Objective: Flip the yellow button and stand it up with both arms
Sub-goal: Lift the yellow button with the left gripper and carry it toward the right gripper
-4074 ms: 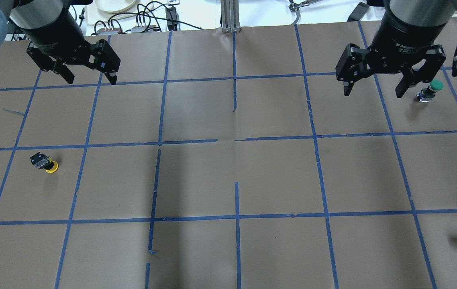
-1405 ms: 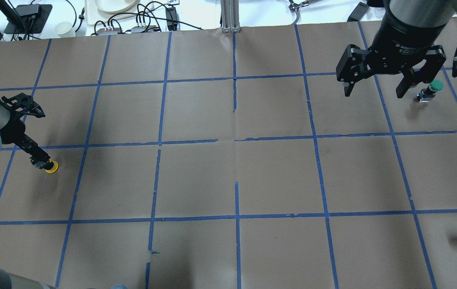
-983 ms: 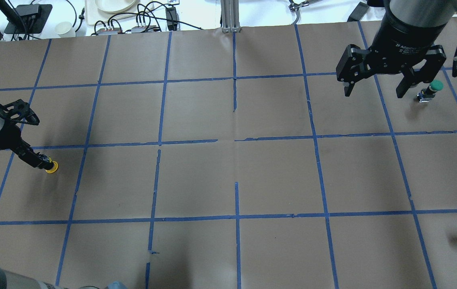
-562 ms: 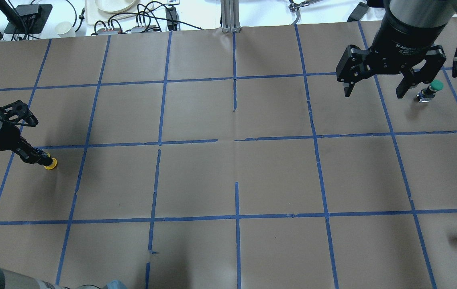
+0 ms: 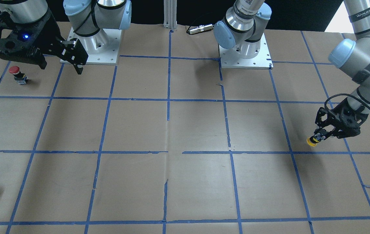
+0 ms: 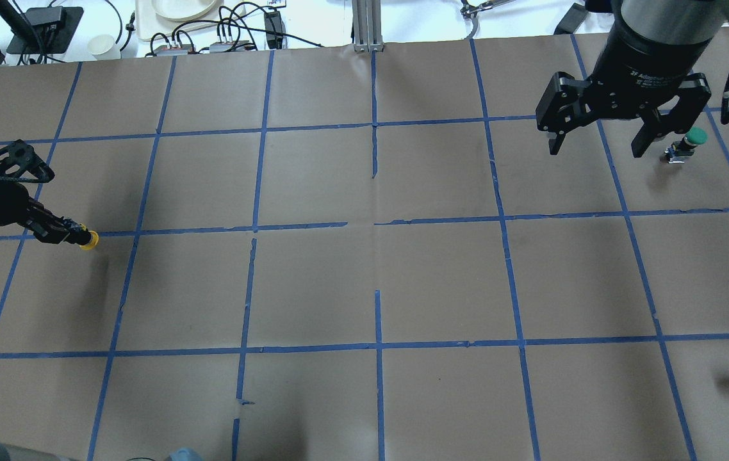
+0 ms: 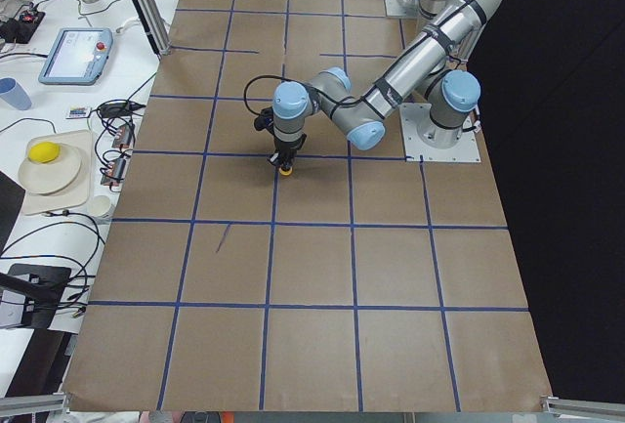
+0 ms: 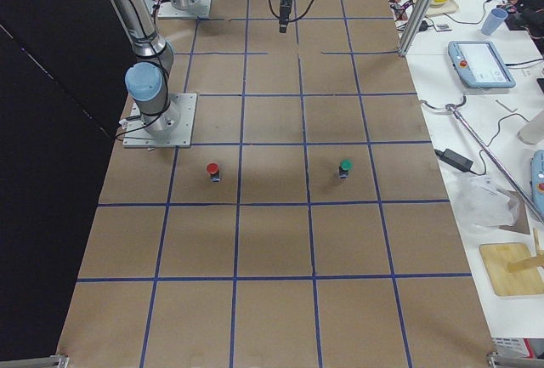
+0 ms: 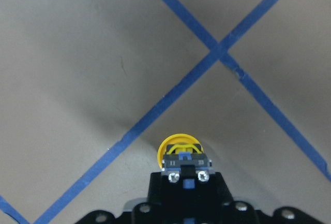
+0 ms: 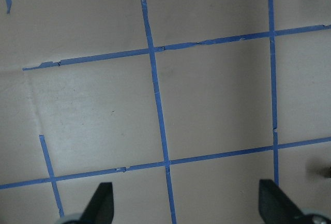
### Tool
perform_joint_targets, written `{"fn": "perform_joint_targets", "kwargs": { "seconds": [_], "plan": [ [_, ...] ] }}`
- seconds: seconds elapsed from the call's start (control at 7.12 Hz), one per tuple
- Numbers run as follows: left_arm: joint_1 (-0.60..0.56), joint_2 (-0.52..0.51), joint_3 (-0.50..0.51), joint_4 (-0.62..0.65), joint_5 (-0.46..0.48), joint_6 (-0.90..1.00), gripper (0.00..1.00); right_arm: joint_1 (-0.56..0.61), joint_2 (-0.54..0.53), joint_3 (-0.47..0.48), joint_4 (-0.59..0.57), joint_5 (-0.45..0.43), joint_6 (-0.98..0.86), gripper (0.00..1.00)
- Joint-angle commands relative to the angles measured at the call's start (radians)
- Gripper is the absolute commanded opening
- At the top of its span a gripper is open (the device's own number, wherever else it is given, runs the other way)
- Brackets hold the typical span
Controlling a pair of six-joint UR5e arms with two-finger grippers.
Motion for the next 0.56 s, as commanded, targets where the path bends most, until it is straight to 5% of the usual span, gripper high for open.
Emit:
{"fn": "perform_joint_targets", "kwargs": {
  "seconds": [0.0, 0.28, 0.42],
  "plan": [
    [-0.068, 0.018, 0.081, -0.137, -0.177, -0.175, 0.01, 0.003, -0.004, -0.004, -0.001, 0.009, -0.001, 1.00],
    [-0.148, 0.051, 0.176, -0.356, -0.412, -0.364, 0.01, 0.003, -0.005, -0.004, 0.005, 0.053, 0.001, 1.00],
    [-0.153, 0.074, 0.183, -0.438, -0.549, -0.431, 0.01, -0.006, -0.004, -0.001, 0.041, 0.177, 0.056, 1.00]
  ]
}}
